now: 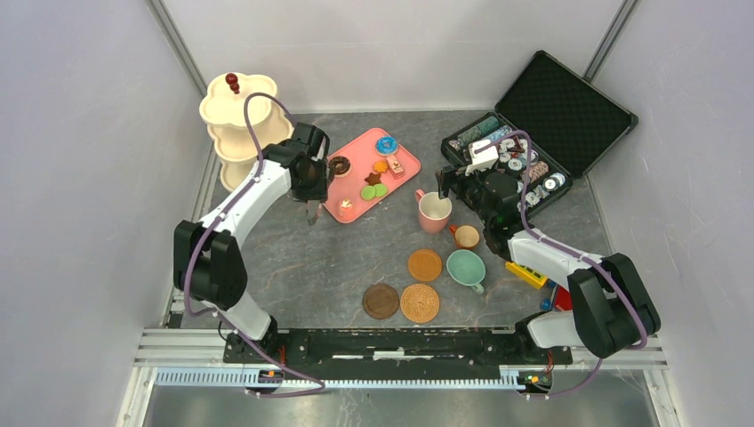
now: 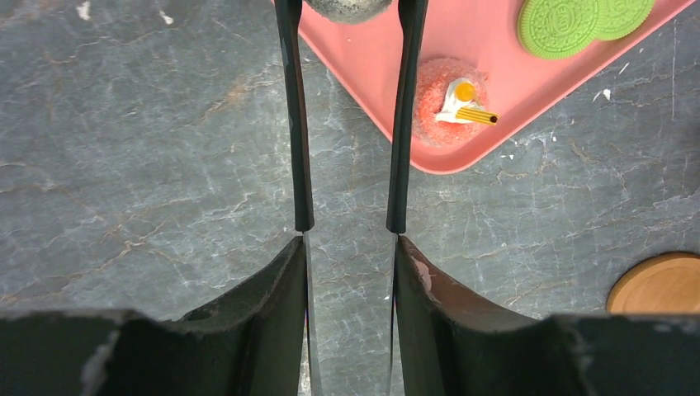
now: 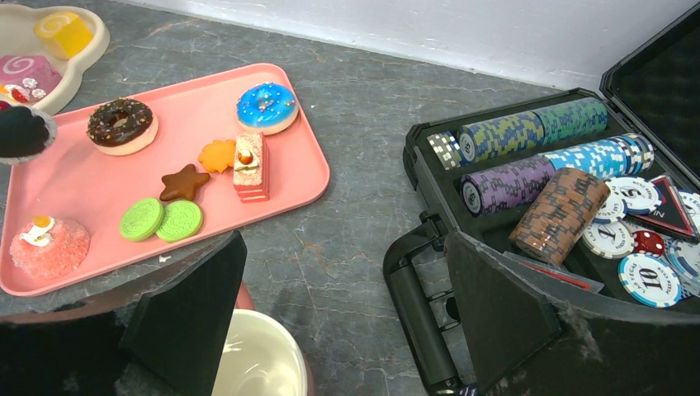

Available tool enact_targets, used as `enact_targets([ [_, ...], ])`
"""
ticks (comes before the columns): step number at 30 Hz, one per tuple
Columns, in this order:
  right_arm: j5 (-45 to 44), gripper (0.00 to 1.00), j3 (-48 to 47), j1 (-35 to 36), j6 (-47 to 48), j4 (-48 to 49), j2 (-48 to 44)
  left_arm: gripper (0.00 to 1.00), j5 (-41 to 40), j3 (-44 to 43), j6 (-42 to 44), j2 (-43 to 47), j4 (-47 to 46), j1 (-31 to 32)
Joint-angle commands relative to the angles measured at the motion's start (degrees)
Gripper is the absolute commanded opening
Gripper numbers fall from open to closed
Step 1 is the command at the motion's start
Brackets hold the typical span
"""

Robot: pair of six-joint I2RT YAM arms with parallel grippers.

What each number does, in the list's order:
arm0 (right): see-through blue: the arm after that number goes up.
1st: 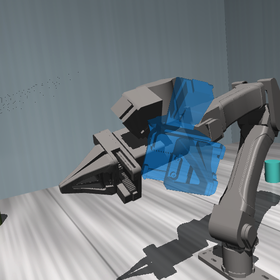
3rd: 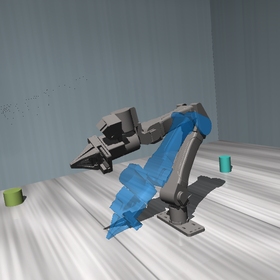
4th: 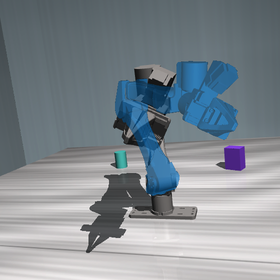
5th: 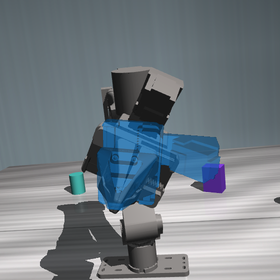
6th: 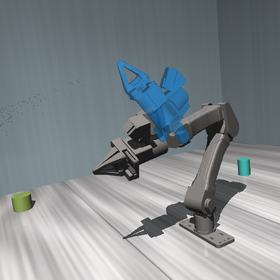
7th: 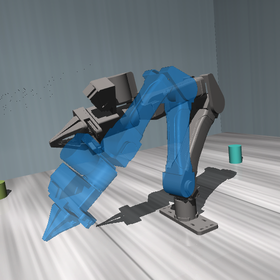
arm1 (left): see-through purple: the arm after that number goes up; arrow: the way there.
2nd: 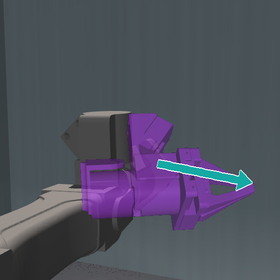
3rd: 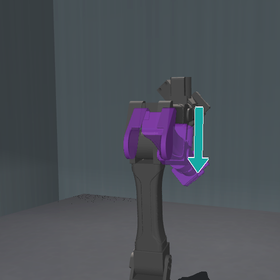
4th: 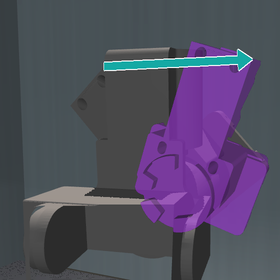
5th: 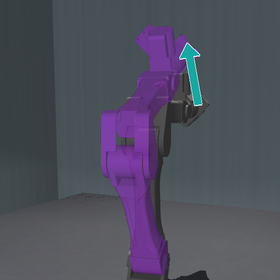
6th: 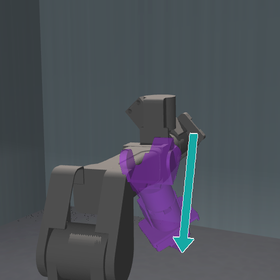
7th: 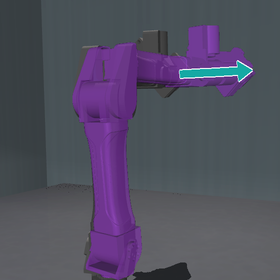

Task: Serve the afternoon tea

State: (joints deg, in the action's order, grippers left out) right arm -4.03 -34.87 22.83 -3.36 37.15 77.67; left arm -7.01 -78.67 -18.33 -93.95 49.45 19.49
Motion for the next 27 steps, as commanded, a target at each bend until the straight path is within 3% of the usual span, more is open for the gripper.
enact_targets([
  [1,0.34,0.98,-0.55,0.2,-0.14,1.63,-0.06,0.15,-5.24,-0.53,2.86,5.33,-1.72,0.2],
  [8,0.19,0.98,-0.56,0.2,-0.09,1.61,0.1,0.14,-7.73,4.94,2.26,10.78,-2.39,-2.2],
  [16,0.01,0.98,-0.55,0.21,0.07,1.54,0.22,0.13,-5.71,11.87,-1.22,15.36,-2.78,-12.44],
  [21,0.23,0.98,-0.63,0.18,-0.13,1.72,0.54,0.14,-0.85,18.57,-9.28,20.78,-10.69,-22.31],
  [27,0.14,0.98,-0.26,0.2,0.12,1.9,-0.01,0.16,-3.23,20.87,-15.52,18.99,-20.85,-25.18],
])
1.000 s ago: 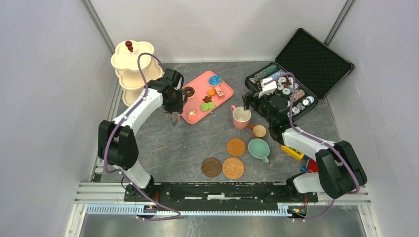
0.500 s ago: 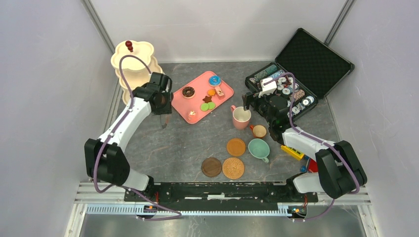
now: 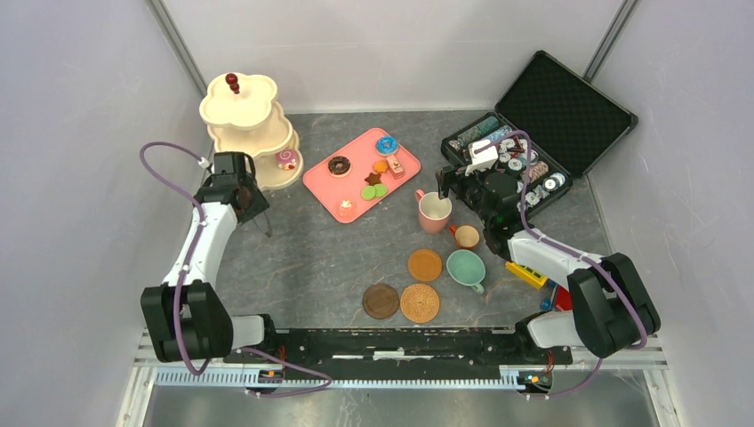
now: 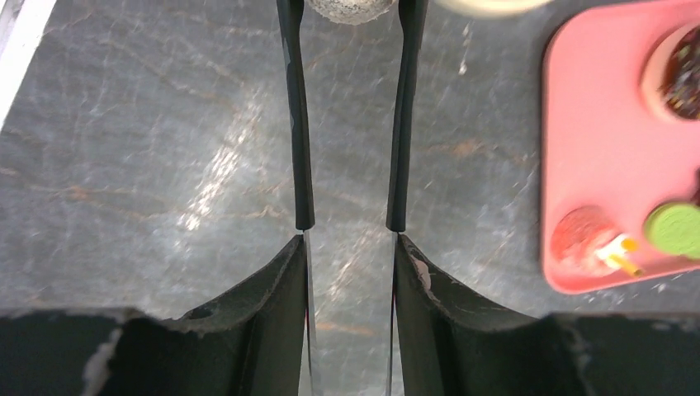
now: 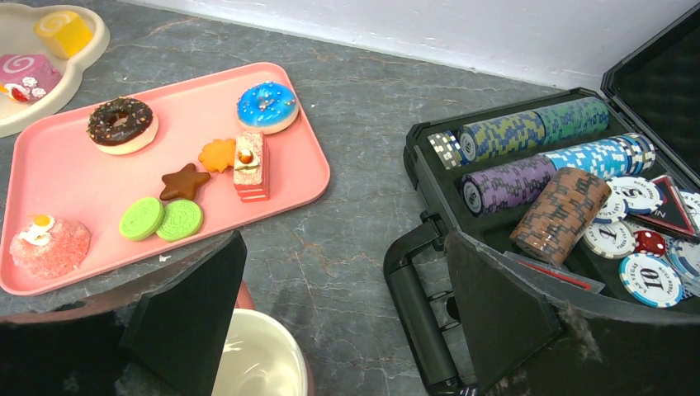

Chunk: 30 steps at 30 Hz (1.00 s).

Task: Serve the afternoon tea

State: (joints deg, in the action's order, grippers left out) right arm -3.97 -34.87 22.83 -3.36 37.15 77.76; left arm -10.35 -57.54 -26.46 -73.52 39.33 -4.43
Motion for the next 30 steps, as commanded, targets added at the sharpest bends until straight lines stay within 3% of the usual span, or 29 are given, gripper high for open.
enact_targets([
  [1,-0.37,0.98,-0.21,0.2,0.32,1.82,-0.29,0.16,0.63,-0.38,-8.02,-2.37,-12.18,-2.03],
  [7,-0.96,0.98,-0.03,0.15,0.62,1.7,-0.66,0.16,2.81,0.83,-11.1,-7.66,-19.39,-4.99],
  [11,-0.87,0.98,-0.03,0.19,0.37,2.06,-0.5,0.16,3.61,0.19,-7.47,-10.81,-23.19,-6.28],
  [14,-0.53,0.98,-0.26,0.12,-0.17,2.2,0.04,0.15,7.71,-1.39,-2.07,-13.91,-25.74,-9.04],
  [18,0.52,0.98,-0.39,0.18,-0.55,2.71,0.41,0.16,17.83,-3.28,-1.23,-18.17,-27.67,-13.43],
  [30,-0.09,0.98,-0.72,0.13,0.08,2.22,1.29,0.16,18.38,-9.19,0.56,-23.77,-27.47,-14.53],
])
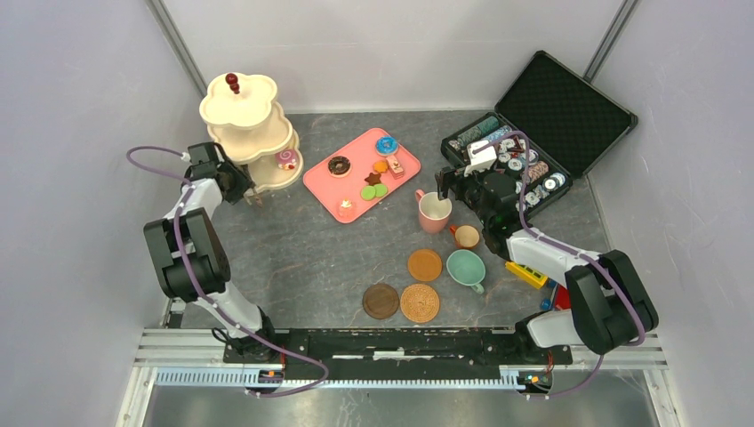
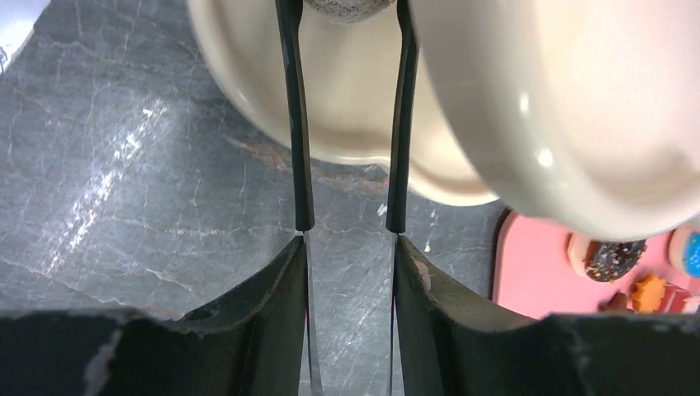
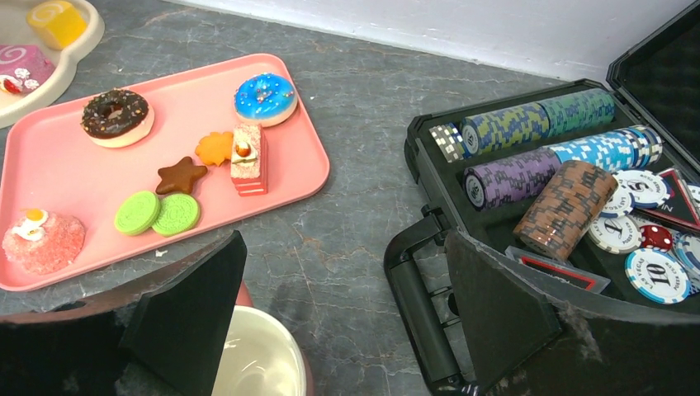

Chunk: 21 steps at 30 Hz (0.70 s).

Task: Serve the afternoon tea

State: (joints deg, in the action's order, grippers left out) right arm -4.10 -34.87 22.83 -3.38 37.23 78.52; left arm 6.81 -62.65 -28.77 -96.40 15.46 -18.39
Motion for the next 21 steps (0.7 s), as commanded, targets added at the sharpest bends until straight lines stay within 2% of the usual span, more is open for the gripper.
enact_targets([
  [1,-0.01,0.98,-0.77,0.11,0.11,2.09,0.65,0.16,1.19,-4.94,3.0,-1.38,-3.6,-0.75],
  [7,0.05,0.98,-0.81,0.15,0.39,2.1,0.97,0.18,3.49,-8.64,3.23,-5.64,-5.01,-1.05],
  [14,0.04,0.98,-1.34,0.11,0.67,1.45,1.74,0.22,3.25,-13.02,5.19,-9.3,-2.28,-1.03],
  [18,0.32,0.98,-1.25,0.11,0.8,1.37,1.82,0.3,3.25,-12.5,5.4,-9.84,-2.8,-1.05],
  [21,0.22,0.98,-1.26,0.11,1.05,1.17,1.78,0.42,3.52,-11.83,5.05,-9.85,-3.23,-1.06],
])
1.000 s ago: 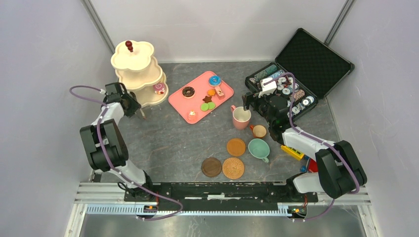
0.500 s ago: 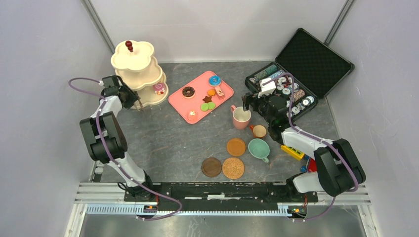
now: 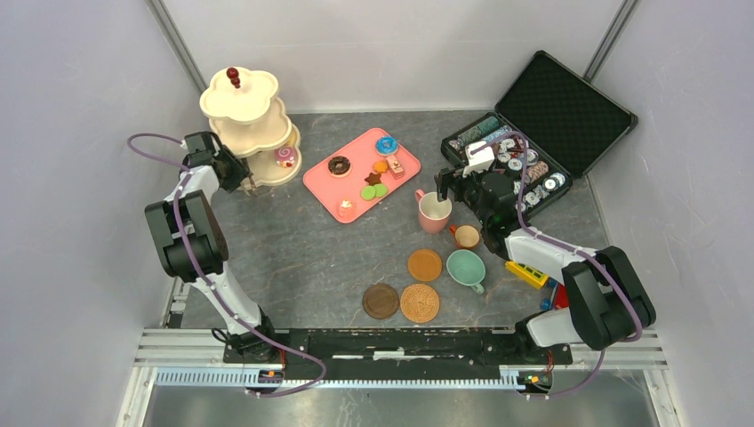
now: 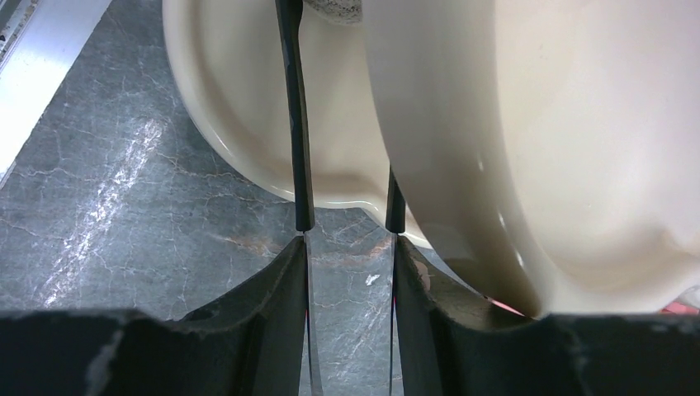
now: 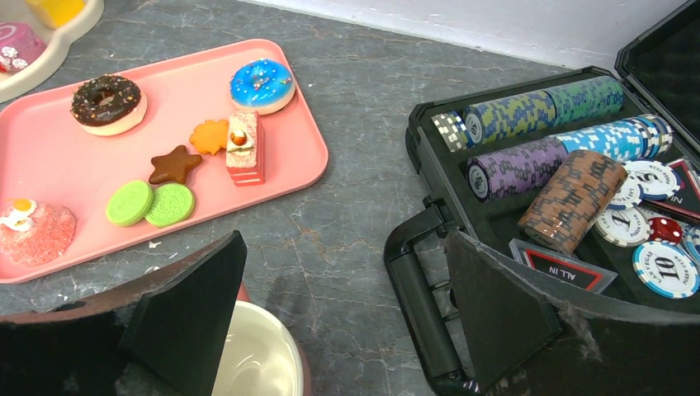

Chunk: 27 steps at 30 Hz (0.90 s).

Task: Serve the afternoon tea

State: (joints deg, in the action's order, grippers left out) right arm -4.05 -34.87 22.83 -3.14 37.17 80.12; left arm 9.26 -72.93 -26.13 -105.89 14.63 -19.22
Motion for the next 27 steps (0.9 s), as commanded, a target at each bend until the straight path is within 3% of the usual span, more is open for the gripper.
enact_targets([
  [1,0.19,0.98,-1.2,0.04,0.85,1.21,0.05,0.45,1.07,-1.35,2.27,-0.31,-2.43,-0.2],
  [7,0.94,0.98,-1.08,0.1,1.22,1.32,-0.12,0.53,-0.1,-1.15,1.1,1.19,0.09,-0.2],
  [15,1.08,0.98,-0.96,0.05,1.5,1.11,-0.3,0.55,-1.64,0.94,-0.63,4.69,1.87,-0.2],
  [27,1.33,0.98,-0.68,0.07,1.5,1.0,-0.9,0.54,-0.08,14.05,-9.91,21.08,4.41,-0.12],
])
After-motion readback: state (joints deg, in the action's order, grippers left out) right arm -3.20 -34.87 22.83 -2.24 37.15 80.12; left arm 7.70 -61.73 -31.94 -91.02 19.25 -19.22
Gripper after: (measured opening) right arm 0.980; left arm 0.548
